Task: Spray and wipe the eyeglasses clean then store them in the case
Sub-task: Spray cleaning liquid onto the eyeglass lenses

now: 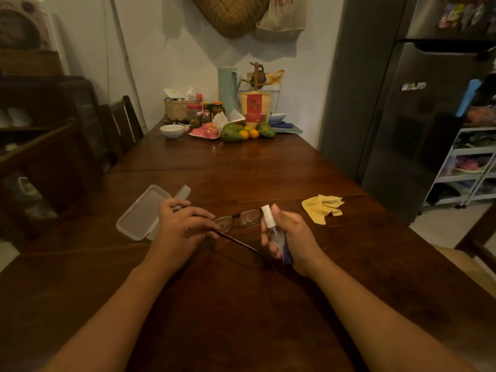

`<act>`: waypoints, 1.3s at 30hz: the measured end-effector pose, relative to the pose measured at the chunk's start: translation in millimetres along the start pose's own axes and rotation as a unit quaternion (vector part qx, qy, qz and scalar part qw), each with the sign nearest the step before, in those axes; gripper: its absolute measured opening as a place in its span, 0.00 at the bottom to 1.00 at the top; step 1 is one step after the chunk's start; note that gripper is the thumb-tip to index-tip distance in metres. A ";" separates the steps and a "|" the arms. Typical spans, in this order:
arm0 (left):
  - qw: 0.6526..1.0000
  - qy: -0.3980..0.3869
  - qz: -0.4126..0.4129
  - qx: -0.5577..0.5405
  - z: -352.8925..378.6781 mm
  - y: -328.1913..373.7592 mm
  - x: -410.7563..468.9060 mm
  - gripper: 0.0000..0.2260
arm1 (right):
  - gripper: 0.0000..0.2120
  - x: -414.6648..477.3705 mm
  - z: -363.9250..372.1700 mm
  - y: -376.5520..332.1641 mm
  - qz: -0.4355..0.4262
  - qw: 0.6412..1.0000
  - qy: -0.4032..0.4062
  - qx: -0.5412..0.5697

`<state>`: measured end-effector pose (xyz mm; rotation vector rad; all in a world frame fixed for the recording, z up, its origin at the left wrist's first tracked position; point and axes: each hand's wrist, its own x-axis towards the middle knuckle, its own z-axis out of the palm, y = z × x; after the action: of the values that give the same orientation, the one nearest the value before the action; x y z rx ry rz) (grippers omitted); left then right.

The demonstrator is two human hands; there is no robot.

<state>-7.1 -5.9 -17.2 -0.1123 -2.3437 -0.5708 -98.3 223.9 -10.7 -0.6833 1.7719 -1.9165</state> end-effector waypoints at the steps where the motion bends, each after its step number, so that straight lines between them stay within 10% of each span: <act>1: 1.000 0.006 -0.003 0.002 -0.7 0.6 -0.6 0.13 | 0.22 0.0 -0.7 0.2 0.003 1.000 0.008 0.000; 19: 0.939 -0.070 -0.188 -0.281 -5.6 18.3 1.4 0.09 | 0.30 6.3 -7.7 -3.1 0.081 0.996 0.030 -0.023; 39: 0.917 0.085 -0.197 -0.337 -11.4 47.7 3.9 0.10 | 0.28 8.7 2.7 -5.4 0.052 0.992 0.072 -0.089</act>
<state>8.3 31.7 10.5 0.0990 -1.9104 -1.5128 -103.4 216.8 -4.6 -0.5104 2.0437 -1.7939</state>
